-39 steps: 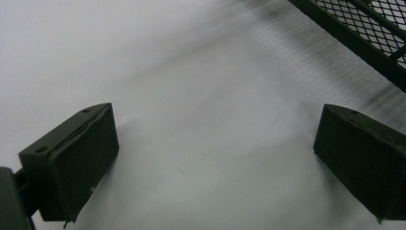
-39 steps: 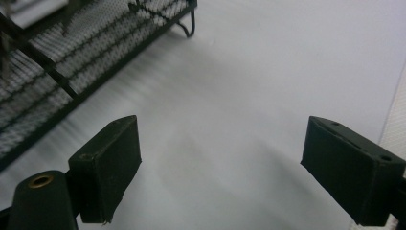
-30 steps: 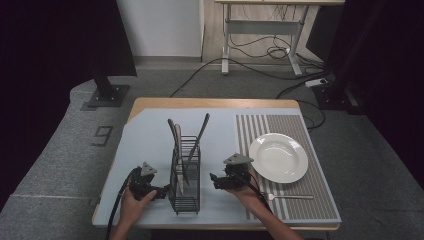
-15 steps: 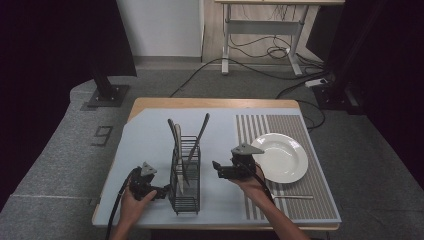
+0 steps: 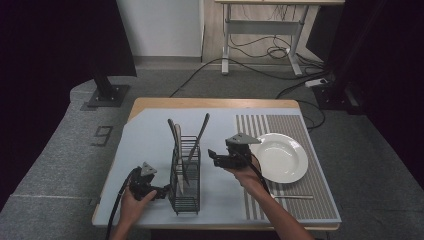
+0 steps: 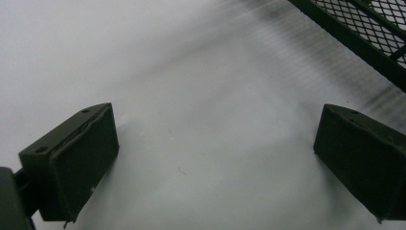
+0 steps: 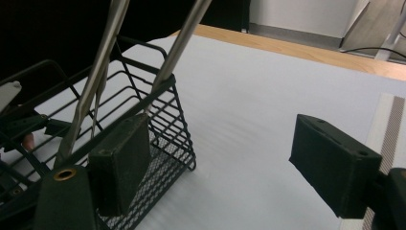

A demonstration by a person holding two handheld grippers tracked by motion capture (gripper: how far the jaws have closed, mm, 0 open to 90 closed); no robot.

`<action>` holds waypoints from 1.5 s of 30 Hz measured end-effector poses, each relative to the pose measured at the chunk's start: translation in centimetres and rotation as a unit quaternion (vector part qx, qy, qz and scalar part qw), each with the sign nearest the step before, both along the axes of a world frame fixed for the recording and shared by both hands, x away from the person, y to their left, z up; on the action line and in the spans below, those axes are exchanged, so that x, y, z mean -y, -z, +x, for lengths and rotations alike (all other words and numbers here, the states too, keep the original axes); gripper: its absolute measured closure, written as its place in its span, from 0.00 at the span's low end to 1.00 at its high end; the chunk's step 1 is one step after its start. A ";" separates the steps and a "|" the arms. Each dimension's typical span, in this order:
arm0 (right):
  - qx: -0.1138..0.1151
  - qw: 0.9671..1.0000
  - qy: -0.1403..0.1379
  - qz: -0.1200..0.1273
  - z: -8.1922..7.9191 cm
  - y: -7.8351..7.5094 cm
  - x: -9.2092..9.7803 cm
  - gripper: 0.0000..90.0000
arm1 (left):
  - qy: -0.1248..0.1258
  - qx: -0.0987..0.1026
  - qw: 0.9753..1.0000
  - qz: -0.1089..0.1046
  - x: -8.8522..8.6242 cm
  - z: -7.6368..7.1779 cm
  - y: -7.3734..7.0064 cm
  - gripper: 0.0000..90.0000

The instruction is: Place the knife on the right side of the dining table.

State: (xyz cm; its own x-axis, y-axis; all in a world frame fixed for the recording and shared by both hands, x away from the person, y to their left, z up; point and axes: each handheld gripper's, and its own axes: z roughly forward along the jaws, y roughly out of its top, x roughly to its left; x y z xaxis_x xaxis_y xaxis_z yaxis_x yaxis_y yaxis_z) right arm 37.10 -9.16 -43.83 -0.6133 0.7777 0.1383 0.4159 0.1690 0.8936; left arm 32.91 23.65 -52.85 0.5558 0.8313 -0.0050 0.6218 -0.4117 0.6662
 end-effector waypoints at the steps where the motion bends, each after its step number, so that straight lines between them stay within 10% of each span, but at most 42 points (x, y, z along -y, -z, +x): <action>1: 0.000 1.000 -0.001 0.001 0.1 -0.1 -0.1 0.24 | 0.000 0.000 1.000 0.000 0.0 0.0 0.0 0.01; 45: 0.019 0.999 -0.008 0.028 5.5 -3.3 -2.7 0.42 | 0.000 0.000 1.000 0.000 0.0 0.0 0.0 0.01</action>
